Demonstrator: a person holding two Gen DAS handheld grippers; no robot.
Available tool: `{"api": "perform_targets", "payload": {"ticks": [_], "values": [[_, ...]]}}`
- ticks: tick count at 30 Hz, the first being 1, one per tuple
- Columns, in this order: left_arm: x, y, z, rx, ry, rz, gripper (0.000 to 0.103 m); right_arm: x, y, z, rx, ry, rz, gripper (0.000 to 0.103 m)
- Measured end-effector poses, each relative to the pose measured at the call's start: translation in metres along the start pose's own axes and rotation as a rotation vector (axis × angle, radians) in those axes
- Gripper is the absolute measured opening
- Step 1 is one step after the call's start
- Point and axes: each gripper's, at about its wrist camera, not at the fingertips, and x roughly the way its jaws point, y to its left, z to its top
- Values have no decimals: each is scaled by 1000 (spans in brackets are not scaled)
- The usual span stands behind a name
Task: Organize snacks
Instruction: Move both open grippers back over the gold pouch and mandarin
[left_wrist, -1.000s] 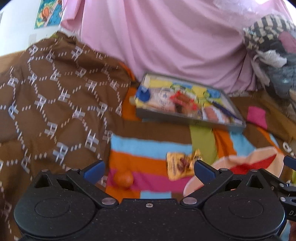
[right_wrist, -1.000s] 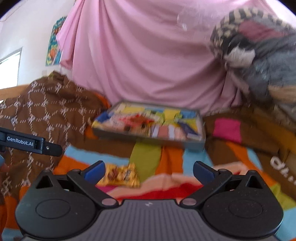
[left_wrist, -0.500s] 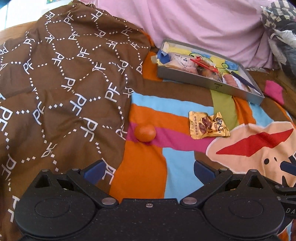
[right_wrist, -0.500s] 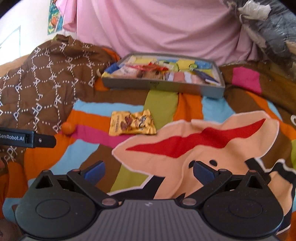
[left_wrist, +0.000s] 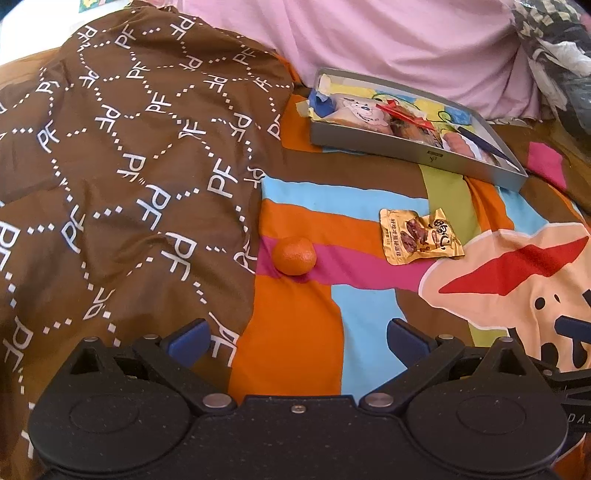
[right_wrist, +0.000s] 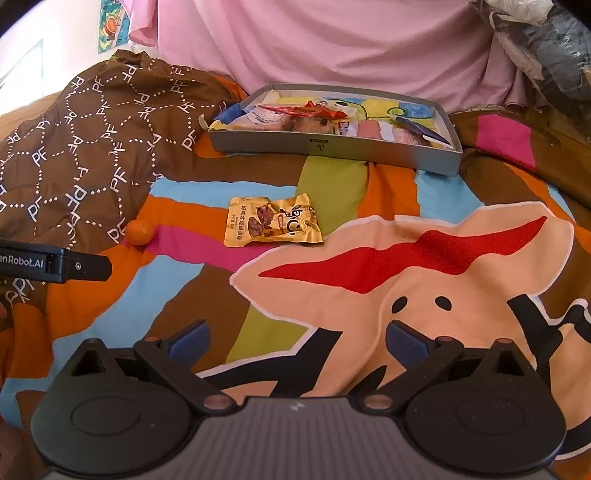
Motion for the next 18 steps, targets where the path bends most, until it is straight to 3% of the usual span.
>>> {"api": "perform_targets", "payload": {"ticks": [11,15,18], "values": [[16,0,17,106,-17,-53,101,13,-2,15,-47,9,26,103],[27,0,26,169,-14,-84,101,27,3,31,-197,-15,-4,103],[35,1,31,222,-9,-110,101,42,10,46,-346,-32,21,103]]}}
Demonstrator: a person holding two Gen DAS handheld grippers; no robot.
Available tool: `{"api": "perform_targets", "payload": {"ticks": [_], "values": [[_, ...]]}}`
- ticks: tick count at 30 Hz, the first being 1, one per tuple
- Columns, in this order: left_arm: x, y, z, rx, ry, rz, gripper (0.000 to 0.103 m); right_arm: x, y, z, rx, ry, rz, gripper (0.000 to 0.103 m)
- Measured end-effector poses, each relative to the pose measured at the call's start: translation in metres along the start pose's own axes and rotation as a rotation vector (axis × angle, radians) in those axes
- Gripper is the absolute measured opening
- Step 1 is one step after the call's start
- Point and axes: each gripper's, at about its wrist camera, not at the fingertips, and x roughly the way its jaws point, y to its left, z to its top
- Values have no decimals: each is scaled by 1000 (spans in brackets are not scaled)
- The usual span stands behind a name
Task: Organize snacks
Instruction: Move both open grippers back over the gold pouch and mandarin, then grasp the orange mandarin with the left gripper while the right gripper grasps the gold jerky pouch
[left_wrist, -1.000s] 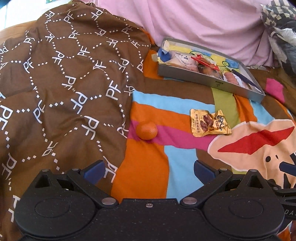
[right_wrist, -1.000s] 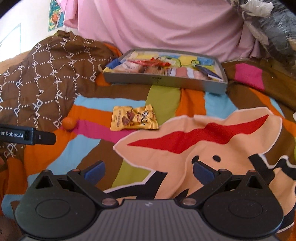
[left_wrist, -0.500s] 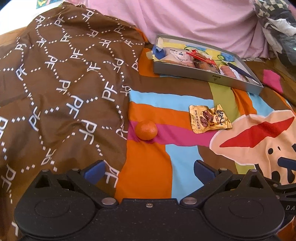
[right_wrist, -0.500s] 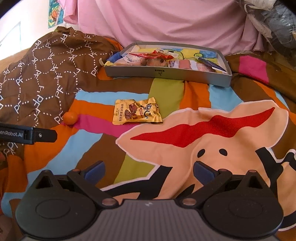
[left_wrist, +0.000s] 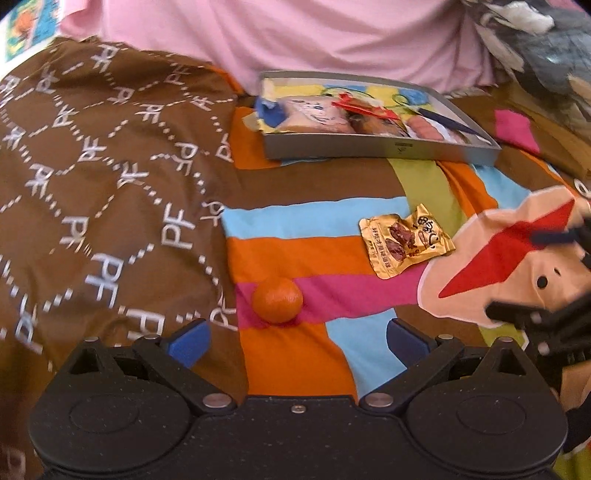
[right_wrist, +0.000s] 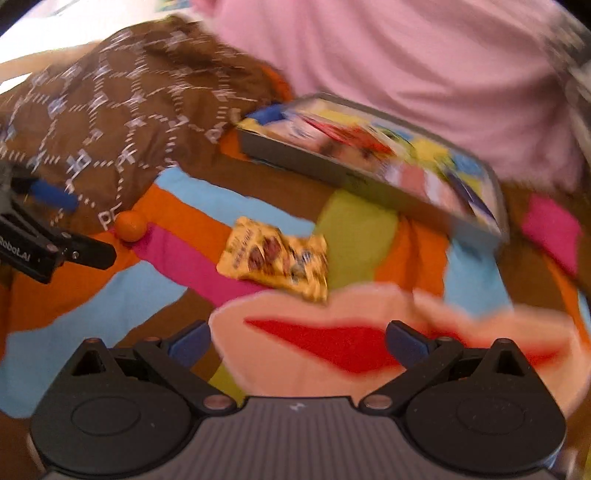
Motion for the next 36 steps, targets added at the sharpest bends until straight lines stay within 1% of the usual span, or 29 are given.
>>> {"api": "perform_targets", "payload": {"ticks": [2,5,7,9,11,13,17,20,21,23,25,27,29,31,32,33,35,36], "values": [[7,4,4,19,13,-19,101,11,2,9,-114,-20,24,103],[17,11,10,16,26,-57,100,30,5,19,-296,-40,74,103],[25,15,14,11,42,-84,100,45,11,24,-426,-29,63,103],[32,18,17,10,61,-92,98,59,15,27,-547,-38,48,103],[36,18,18,26,68,-93,97,69,15,31,-614,-38,67,103],[39,15,20,60,70,-100,97,78,14,35,-652,-28,98,103],[45,10,24,113,70,-137,95,88,14,40,-723,-17,165,103],[51,8,28,128,89,-159,90,92,15,41,-790,-13,192,101],[52,8,28,134,92,-165,88,93,16,43,-799,-9,192,101],[54,9,29,146,100,-162,82,94,16,46,-792,-2,198,89],[56,12,29,135,113,-152,73,96,16,48,-778,13,214,86],[57,16,29,113,117,-150,69,97,14,47,-758,21,225,82],[55,18,28,103,115,-146,64,97,11,49,-724,37,246,75],[54,19,28,96,114,-144,51,97,6,49,-682,54,262,72],[55,19,28,86,119,-146,47,97,5,49,-668,62,259,71],[56,20,28,67,128,-152,40,97,4,50,-646,77,257,70],[57,21,28,12,137,-169,39,98,3,51,-604,106,257,65],[57,21,28,-9,138,-176,39,98,2,52,-584,120,256,64]]}}
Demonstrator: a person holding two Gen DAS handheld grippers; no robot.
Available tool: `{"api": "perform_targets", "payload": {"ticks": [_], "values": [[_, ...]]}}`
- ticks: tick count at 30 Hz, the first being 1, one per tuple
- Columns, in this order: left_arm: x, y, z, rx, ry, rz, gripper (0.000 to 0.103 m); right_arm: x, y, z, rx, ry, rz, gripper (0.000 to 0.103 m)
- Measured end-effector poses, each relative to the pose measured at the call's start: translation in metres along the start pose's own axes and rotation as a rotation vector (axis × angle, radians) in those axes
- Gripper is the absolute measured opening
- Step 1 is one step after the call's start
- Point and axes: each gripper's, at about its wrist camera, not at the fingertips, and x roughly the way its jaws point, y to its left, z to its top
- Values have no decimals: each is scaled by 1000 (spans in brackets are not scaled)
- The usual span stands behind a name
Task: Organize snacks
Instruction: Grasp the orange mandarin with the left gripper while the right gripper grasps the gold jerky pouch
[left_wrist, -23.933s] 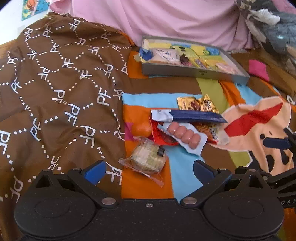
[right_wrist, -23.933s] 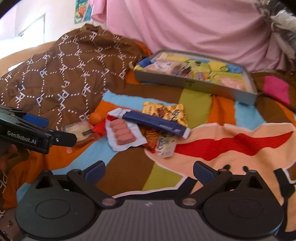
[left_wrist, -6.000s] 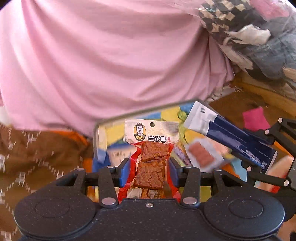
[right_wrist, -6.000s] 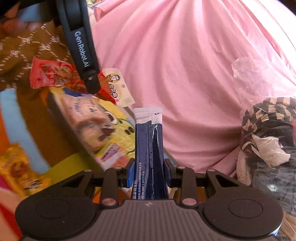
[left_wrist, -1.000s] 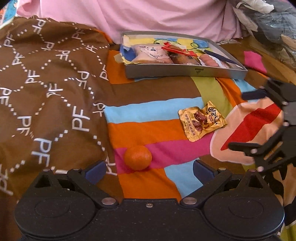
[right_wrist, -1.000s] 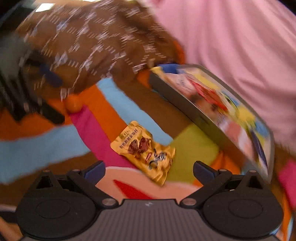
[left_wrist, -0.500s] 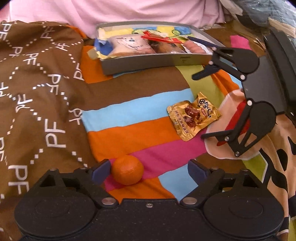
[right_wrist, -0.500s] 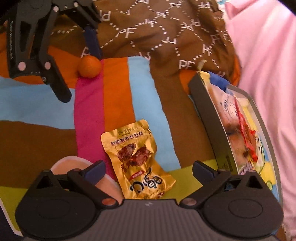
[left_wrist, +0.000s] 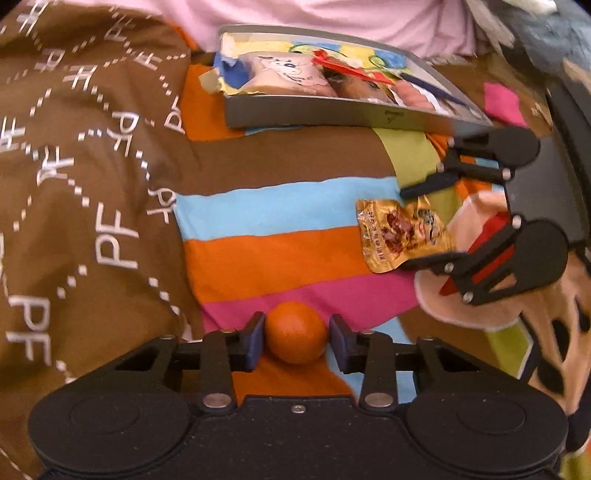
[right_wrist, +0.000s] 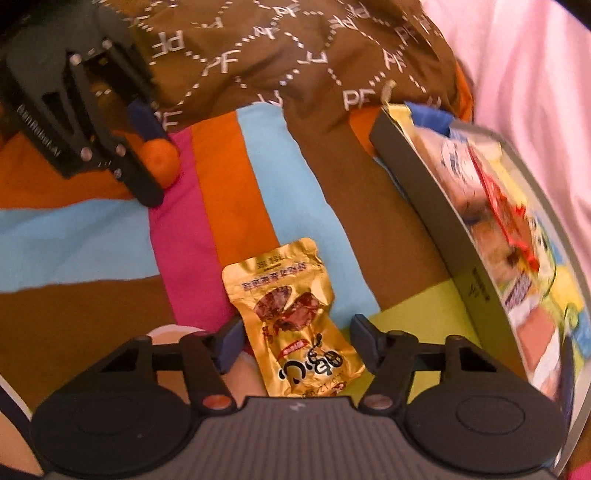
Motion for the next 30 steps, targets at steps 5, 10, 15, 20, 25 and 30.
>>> {"api": "perform_targets", "payload": {"ticks": [5,10,15,20,25,30], "values": [[3,-8,0,-44,12,-32,38,-1,-4,1,126,66,26,61],[4,-22,-6,-22,24,-54,38,-8,-7,-5,285,124,94,60],[1,-29,-12,-31,31,-78,37,-25,4,-19,424,110,116,57],[-5,-33,-24,-88,28,-133,36,-38,21,-34,596,50,43,57],[-9,-40,-30,-86,23,-138,36,-56,36,-44,731,11,72,57],[-10,-42,-31,-68,24,-121,37,-60,47,-51,755,-14,50,62]]}}
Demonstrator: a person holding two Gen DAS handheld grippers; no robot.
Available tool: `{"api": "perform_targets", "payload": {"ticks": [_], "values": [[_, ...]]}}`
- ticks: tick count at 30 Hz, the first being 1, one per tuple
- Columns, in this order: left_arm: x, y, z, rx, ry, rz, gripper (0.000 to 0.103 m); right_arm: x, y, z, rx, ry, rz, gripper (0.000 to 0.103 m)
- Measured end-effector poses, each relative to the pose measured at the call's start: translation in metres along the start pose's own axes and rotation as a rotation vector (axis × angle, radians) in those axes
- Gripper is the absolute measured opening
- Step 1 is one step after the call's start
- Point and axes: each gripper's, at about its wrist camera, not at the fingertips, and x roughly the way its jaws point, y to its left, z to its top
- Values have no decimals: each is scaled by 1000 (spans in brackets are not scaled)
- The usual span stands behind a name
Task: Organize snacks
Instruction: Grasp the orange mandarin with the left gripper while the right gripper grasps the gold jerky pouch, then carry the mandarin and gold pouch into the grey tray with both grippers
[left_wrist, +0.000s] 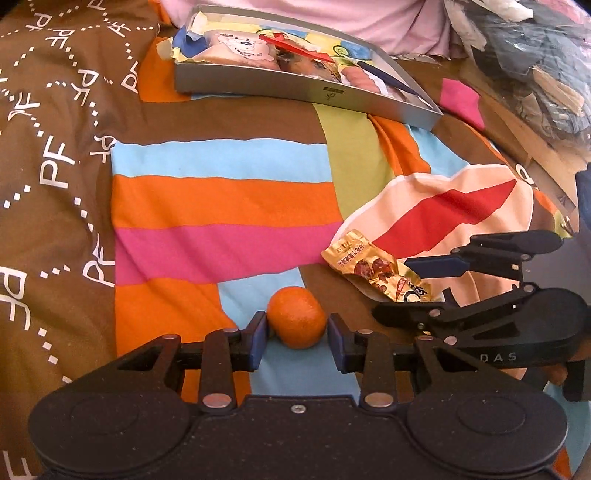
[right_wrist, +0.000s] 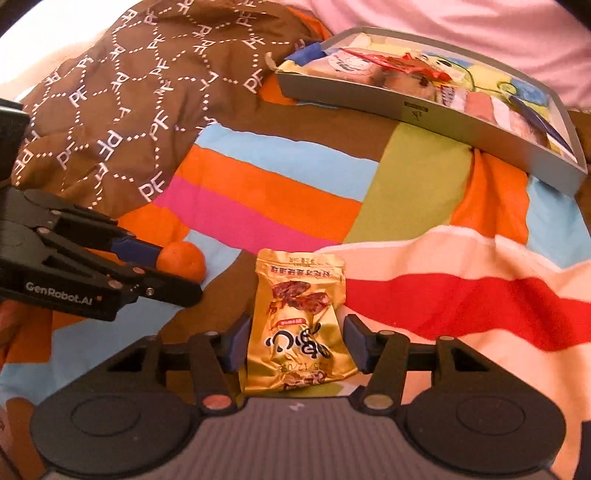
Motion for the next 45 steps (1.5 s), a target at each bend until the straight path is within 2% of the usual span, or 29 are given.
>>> {"api": "perform_targets", "payload": {"ticks": [6,8,11,19,21,26,35,40,45], "values": [[2,0,4,-11,6,13,38,6,-11,-9,114,-67,44,77],[3,-2,4,-14,7,20,38,7,-7,-13,120,-94,51,85],[3,-4,4,3,15,31,38,8,2,-21,91,-137,17,87],[4,-7,7,1,21,60,38,5,1,-26,97,-167,14,85],[3,-7,6,3,16,62,37,4,4,-27,85,-172,1,82],[0,1,3,-50,-2,55,36,1,11,-28,66,-180,-8,67],[-1,-4,1,-52,-16,79,36,0,14,-28,80,-179,-24,66],[-1,-4,1,-51,-16,77,36,2,6,-27,119,-176,10,68],[-3,-6,0,-41,-31,85,35,-1,7,-28,116,-191,9,64]]}}
